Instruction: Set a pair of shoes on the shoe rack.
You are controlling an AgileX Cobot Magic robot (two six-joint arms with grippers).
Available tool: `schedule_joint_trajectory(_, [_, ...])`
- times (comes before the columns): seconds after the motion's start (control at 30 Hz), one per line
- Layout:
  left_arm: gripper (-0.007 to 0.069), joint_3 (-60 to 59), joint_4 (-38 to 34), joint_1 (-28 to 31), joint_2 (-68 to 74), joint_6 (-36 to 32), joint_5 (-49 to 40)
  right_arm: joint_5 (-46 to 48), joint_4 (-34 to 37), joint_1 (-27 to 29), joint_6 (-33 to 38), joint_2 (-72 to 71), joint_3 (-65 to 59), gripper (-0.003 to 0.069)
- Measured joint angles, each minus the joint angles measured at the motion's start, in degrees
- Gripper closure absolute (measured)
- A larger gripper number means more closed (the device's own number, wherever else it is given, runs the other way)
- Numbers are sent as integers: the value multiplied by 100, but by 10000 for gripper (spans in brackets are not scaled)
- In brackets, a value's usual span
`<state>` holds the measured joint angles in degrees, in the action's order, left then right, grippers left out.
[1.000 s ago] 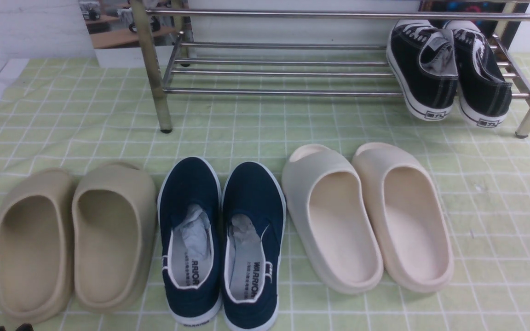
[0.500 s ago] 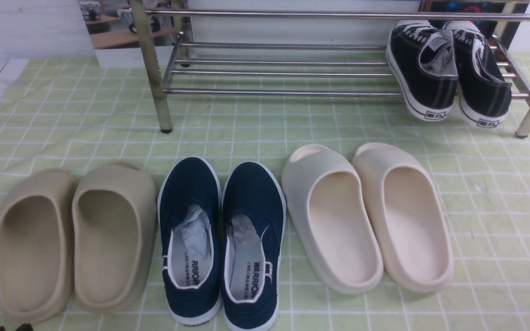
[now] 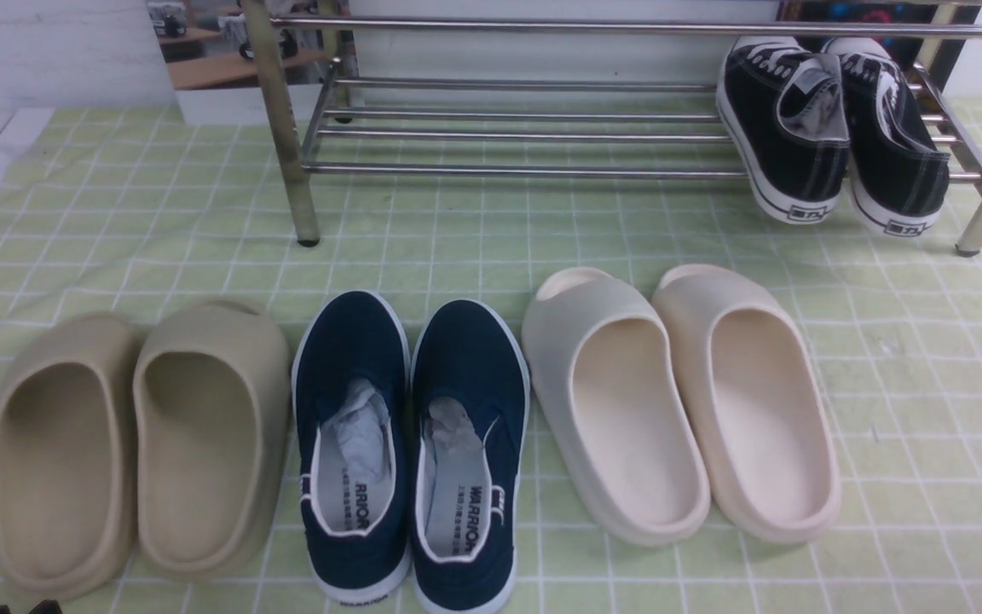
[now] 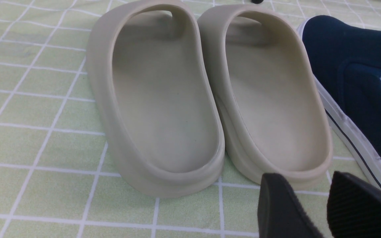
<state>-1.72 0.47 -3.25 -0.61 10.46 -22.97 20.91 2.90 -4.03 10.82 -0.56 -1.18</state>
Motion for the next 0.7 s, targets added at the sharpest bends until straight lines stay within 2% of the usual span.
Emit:
schedule_joint_trajectory(0.47, [386, 0, 0, 0, 0, 0, 0, 98, -193, 0, 0, 0, 23, 631])
schedule_joint_trajectory(0.7, [386, 0, 0, 0, 0, 0, 0, 117, 67, 0, -170, 0, 25, 630])
